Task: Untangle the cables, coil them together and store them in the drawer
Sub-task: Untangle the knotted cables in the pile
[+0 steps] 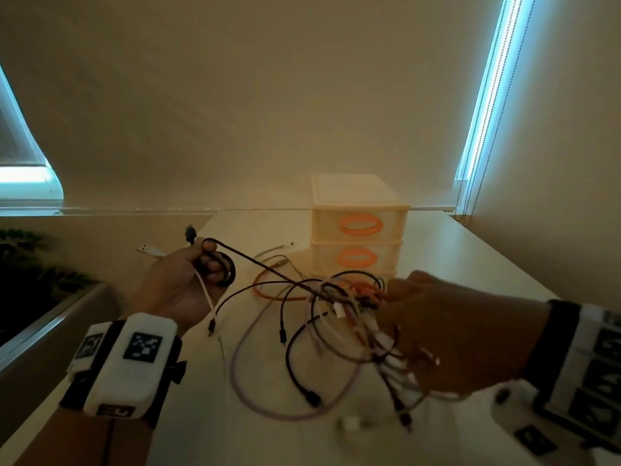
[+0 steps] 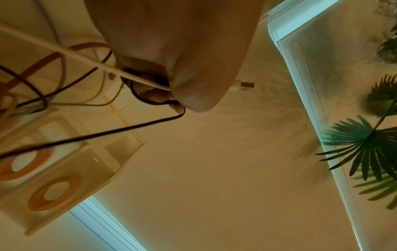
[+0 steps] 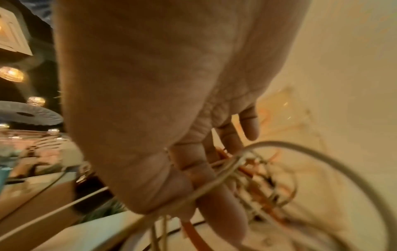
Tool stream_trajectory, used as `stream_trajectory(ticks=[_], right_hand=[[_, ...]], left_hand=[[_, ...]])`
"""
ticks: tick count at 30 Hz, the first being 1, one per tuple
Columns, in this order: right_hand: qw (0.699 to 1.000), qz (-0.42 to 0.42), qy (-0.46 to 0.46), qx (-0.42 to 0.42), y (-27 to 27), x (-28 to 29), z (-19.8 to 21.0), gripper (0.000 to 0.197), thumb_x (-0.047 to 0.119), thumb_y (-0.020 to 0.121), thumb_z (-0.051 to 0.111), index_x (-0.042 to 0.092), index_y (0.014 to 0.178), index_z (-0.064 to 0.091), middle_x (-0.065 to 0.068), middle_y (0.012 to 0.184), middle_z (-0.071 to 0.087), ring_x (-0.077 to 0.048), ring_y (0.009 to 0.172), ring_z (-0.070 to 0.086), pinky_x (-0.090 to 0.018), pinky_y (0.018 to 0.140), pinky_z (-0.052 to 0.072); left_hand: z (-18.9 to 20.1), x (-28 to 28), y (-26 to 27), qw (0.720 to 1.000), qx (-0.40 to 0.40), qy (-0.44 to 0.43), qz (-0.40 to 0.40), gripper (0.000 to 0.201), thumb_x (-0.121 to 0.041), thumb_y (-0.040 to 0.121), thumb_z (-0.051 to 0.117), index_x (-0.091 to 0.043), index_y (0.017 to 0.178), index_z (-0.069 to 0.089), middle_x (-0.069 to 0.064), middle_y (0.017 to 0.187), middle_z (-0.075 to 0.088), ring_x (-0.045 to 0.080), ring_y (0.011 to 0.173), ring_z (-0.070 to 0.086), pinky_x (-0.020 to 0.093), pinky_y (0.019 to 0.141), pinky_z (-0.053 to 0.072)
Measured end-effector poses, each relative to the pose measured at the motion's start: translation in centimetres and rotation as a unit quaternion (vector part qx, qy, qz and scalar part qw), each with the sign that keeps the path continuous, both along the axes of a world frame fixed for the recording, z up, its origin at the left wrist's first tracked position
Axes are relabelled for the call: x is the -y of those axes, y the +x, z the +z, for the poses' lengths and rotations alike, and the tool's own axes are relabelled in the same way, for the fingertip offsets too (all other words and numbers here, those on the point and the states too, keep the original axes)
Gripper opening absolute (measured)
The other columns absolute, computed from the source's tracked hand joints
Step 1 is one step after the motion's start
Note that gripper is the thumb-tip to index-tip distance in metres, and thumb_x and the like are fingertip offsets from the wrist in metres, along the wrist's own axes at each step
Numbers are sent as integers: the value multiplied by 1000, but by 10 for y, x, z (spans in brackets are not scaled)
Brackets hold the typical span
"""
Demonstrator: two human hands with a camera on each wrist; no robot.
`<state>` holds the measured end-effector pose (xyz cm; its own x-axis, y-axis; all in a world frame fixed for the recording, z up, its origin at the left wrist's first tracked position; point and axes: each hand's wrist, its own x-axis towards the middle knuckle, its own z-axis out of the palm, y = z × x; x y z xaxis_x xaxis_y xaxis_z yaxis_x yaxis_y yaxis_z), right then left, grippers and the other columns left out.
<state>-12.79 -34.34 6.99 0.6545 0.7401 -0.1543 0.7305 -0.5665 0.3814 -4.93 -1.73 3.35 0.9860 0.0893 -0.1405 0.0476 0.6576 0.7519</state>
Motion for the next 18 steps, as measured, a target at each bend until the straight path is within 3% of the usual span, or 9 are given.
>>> stream_trajectory(ticks=[4,7,9,11,13,15,16,18], right_hand=[[999,-35,-12,1,15,43,19,45,52,86,34,31,84,73,27,135,48,-4,105,42,-26,90,39],[999,-43,25,10,24,53,15,23,48,89,49,37,93,69,25,145,42,-1,125,39,-26,103,37],[992,-96,70,-33,33,57,11,7,41,88,54,39,93,59,22,131,50,1,119,43,-29,105,38],[971,-154,146,-112,39,60,7,1,42,87,52,43,87,52,17,104,57,0,96,49,-36,96,46],[936,-195,258,-138,40,57,1,27,55,90,41,40,90,64,11,98,65,-2,86,54,-42,93,49],[878,-252,386,-130,41,54,-5,68,71,95,31,20,93,75,3,96,72,-8,87,62,-36,85,50],[855,-280,423,-112,41,50,-8,76,74,90,26,15,86,75,1,90,72,-12,82,64,-32,77,49],[856,-301,417,-51,44,42,-20,70,78,82,29,20,76,68,3,77,68,-19,74,63,-33,71,47]], left_hand=[[0,2,0,1000,3,6,10,38,-24,108,38,-15,74,52,-5,60,39,6,55,40,15,45,33],[-2,5,0,999,19,38,19,37,-26,108,40,-15,75,53,-4,59,40,6,53,41,16,47,33],[-2,8,-1,995,40,95,6,36,-25,107,44,-15,74,54,-2,63,41,8,54,42,17,48,34],[-2,12,-4,985,50,157,-48,38,-25,106,44,-13,73,57,1,67,43,11,59,44,17,50,39],[-3,16,-8,968,48,223,-104,39,-25,107,44,-11,73,58,3,68,45,12,61,44,17,52,41],[-6,21,-12,947,58,285,-136,36,-23,106,45,-10,75,59,5,69,43,13,61,42,19,52,40],[-7,24,-14,934,66,318,-148,36,-22,106,47,-10,76,60,6,69,44,13,60,42,19,53,38],[-9,28,-18,898,79,401,-164,34,-24,106,48,-9,78,62,9,71,47,14,61,43,23,56,36]])
